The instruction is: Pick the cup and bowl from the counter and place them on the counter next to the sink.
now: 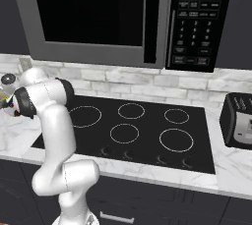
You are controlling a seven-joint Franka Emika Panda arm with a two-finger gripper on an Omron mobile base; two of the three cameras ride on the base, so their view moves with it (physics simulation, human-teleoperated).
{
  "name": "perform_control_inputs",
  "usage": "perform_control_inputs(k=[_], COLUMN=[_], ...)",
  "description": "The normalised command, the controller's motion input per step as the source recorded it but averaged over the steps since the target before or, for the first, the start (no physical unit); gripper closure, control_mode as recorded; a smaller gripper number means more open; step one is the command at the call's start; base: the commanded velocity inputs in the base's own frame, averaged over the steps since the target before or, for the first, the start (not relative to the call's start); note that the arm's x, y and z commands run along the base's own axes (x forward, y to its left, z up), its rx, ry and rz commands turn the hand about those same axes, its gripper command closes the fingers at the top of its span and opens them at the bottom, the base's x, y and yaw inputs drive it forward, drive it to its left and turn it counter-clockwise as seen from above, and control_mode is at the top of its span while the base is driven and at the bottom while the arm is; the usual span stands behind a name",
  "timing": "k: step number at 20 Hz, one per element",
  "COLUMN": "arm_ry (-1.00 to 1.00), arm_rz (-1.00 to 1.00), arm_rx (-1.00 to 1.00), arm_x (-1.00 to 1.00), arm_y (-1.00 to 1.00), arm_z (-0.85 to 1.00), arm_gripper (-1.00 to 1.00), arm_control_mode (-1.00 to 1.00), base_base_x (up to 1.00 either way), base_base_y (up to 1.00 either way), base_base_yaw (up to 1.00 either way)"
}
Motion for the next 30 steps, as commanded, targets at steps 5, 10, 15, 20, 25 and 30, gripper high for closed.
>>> perform_control_inputs(k=[5, 10, 15, 20, 25, 30], arm_ry=[0.0, 0.01, 0.04, 0.13, 0.22, 0.25], arm_rz=[0.0, 0.0, 0.0, -0.03, -0.08, -0.09], arm_rx=[0.01, 0.03, 0.03, 0.0, 0.0, 0.0], arm_x=[-0.56, -0.66, -0.65, -0.42, -0.27, -0.08], arm_y=[-0.31, -0.15, -0.08, -0.25, -0.37, -0.49], arm_z=[0.24, 0.61, 0.66, 0.57, 0.45, 0.68], arm_gripper=[1.0, 1.0, 1.0, 1.0, 1.0, 1.0], arm_control_mode=[-1.0, -1.0, -1.0, -1.0, -1.0, -1.0], base_base_x=[0.0, 0.0, 0.0, 0.0, 0.0, 0.0], base_base_y=[0.0, 0.0, 0.0, 0.0, 0.0, 0.0], base_base_yaw=[0.0, 0.0, 0.0, 0.0, 0.0, 0.0])
